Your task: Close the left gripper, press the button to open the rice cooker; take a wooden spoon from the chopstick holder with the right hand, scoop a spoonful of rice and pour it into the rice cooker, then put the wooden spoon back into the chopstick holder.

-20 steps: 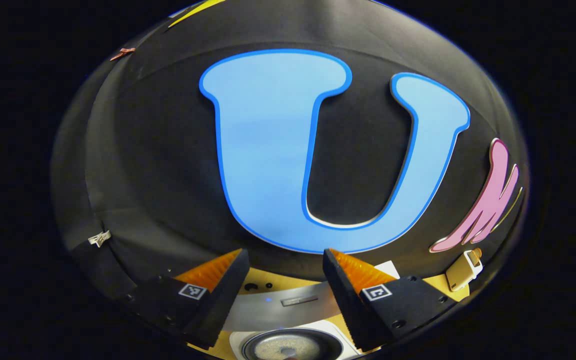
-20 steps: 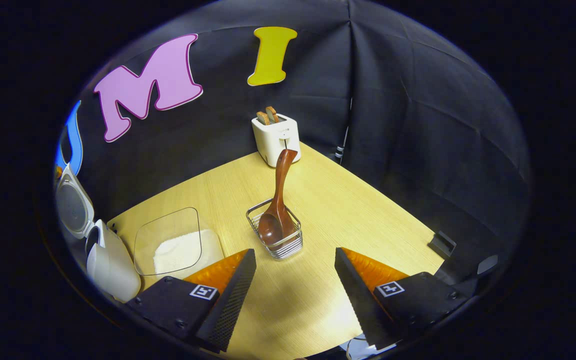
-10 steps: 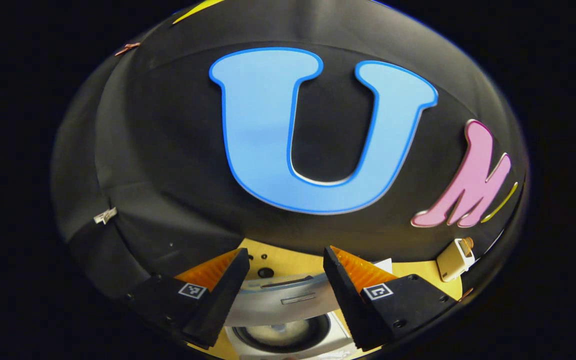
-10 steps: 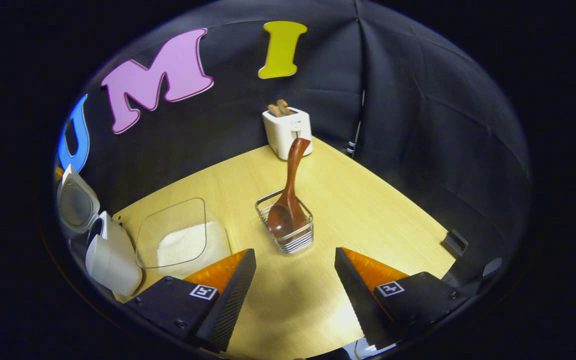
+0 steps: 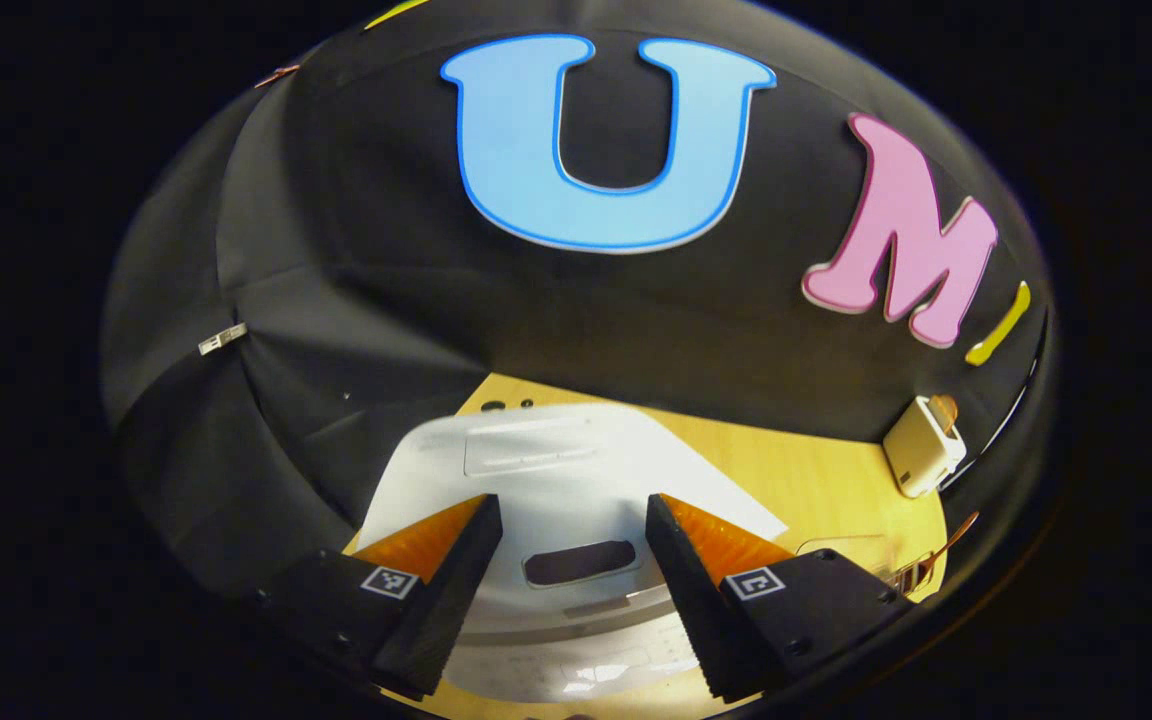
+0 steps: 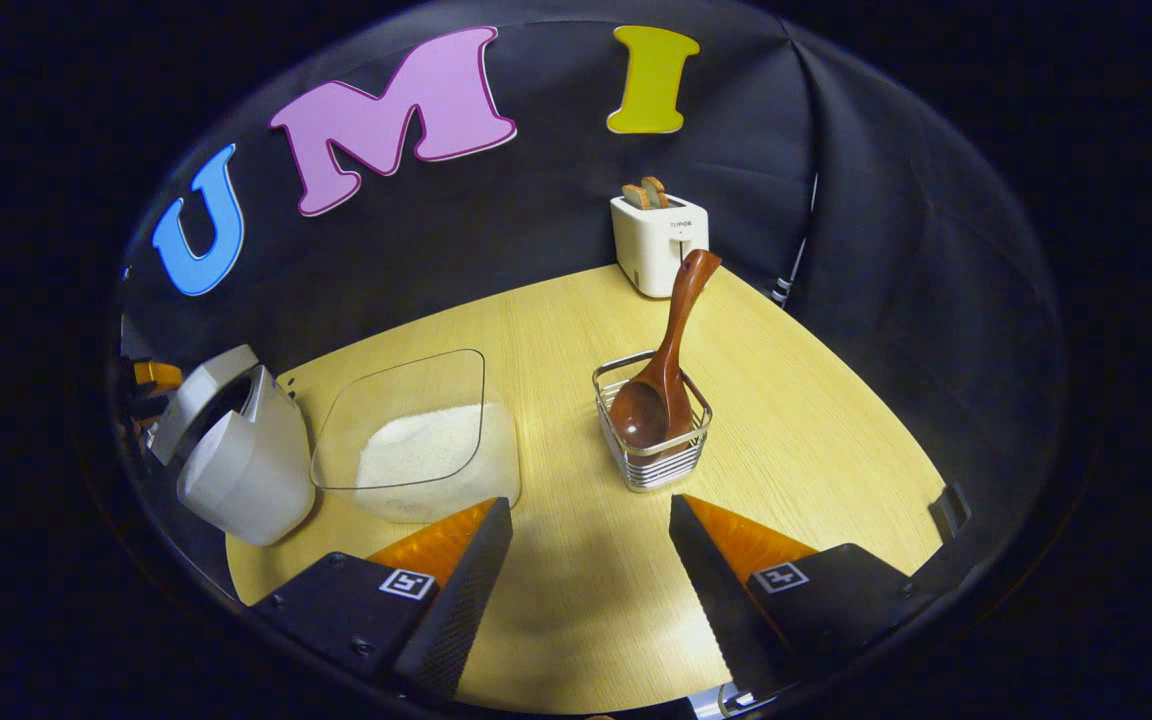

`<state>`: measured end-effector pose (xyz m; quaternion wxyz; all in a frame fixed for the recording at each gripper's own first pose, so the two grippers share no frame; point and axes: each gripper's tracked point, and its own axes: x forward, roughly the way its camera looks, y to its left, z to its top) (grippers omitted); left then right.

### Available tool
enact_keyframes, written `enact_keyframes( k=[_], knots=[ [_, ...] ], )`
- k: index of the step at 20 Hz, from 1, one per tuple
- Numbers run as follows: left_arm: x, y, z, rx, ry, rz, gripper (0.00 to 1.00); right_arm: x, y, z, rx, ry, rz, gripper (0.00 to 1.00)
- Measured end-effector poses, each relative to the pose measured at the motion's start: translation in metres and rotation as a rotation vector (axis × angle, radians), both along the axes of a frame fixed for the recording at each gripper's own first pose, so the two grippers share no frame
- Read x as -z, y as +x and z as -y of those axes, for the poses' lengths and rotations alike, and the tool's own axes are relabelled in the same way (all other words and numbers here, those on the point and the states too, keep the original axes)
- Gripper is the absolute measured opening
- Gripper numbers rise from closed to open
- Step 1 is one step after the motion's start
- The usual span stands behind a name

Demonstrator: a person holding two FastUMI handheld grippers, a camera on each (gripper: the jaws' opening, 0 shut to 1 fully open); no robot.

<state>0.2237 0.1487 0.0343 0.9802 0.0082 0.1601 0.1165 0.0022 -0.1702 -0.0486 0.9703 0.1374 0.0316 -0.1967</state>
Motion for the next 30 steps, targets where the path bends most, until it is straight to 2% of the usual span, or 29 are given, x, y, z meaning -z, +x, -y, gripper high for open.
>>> enact_keyframes(
  k=[3,4,9,14,20,22,25,28,30],
  knots=[
    [0.035,-0.006,0.002,-0.047,-0.072,-0.042,0.96,0.007,0.0,0.0,-0.023,0.008,-0.016,0.99],
    [0.038,-0.008,0.002,-0.055,-0.068,-0.028,0.96,0.009,0.0,0.001,-0.03,0.008,-0.023,0.99],
    [0.046,-0.005,-0.003,-0.052,0.095,0.021,0.97,0.003,-0.006,0.025,0.004,0.022,-0.009,0.99],
    [0.047,0.0,-0.001,-0.073,0.106,0.102,0.99,0.01,-0.004,0.018,-0.019,0.009,-0.036,0.99],
    [0.032,-0.021,0.012,-0.074,0.128,0.186,0.98,-0.026,0.0,-0.004,-0.071,-0.066,0.028,0.99],
    [0.019,-0.037,0.029,-0.07,0.1,0.263,0.96,-0.04,-0.001,-0.007,-0.072,-0.105,0.06,0.99],
    [0.012,-0.073,0.079,-0.018,0.039,0.332,0.95,-0.05,0.005,-0.02,-0.113,-0.141,0.077,0.99],
    [0.013,-0.114,0.125,0.059,0.04,0.347,0.95,-0.057,0.009,-0.035,-0.164,-0.162,0.094,0.99],
    [0.013,-0.14,0.148,0.09,0.082,0.351,0.96,-0.052,0.012,-0.045,-0.205,-0.197,0.072,0.99]
  ],
)
